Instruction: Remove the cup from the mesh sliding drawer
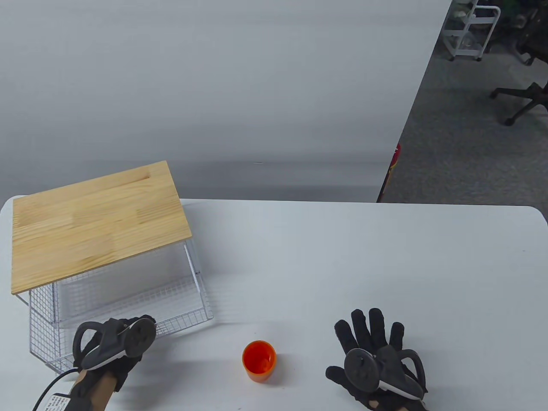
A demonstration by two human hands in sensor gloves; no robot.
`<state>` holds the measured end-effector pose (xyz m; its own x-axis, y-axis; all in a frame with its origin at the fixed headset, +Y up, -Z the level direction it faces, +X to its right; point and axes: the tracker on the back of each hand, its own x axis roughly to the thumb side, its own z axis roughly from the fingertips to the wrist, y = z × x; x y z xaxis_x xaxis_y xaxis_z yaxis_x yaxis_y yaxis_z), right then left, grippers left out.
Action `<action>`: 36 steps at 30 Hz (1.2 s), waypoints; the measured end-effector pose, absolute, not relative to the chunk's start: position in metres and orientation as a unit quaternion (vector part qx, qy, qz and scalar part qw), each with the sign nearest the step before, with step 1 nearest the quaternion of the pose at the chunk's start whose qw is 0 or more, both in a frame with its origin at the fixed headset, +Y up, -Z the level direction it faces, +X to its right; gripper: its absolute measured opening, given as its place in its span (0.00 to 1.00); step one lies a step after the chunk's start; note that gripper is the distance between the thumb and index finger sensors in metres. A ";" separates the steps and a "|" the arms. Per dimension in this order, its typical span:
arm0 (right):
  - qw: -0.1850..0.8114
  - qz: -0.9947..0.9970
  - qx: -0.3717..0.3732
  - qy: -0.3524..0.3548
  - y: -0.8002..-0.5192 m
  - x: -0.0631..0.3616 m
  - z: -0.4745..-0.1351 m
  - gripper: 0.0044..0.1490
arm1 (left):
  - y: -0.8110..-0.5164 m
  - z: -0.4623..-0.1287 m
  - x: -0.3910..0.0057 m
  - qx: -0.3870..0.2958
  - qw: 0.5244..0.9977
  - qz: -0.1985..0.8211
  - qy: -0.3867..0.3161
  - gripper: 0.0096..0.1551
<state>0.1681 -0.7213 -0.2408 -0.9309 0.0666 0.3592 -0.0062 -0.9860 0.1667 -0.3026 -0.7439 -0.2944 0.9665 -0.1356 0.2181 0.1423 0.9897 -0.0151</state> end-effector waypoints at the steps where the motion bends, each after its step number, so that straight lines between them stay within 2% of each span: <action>1: 0.018 0.979 0.185 0.081 -0.721 0.168 -0.241 0.58 | -0.744 -0.295 -0.303 -0.016 0.992 -0.071 -0.107 0.13; 36: 0.021 0.980 0.182 0.079 -0.722 0.169 -0.241 0.58 | -0.740 -0.311 -0.309 -0.010 0.993 -0.078 -0.090 0.14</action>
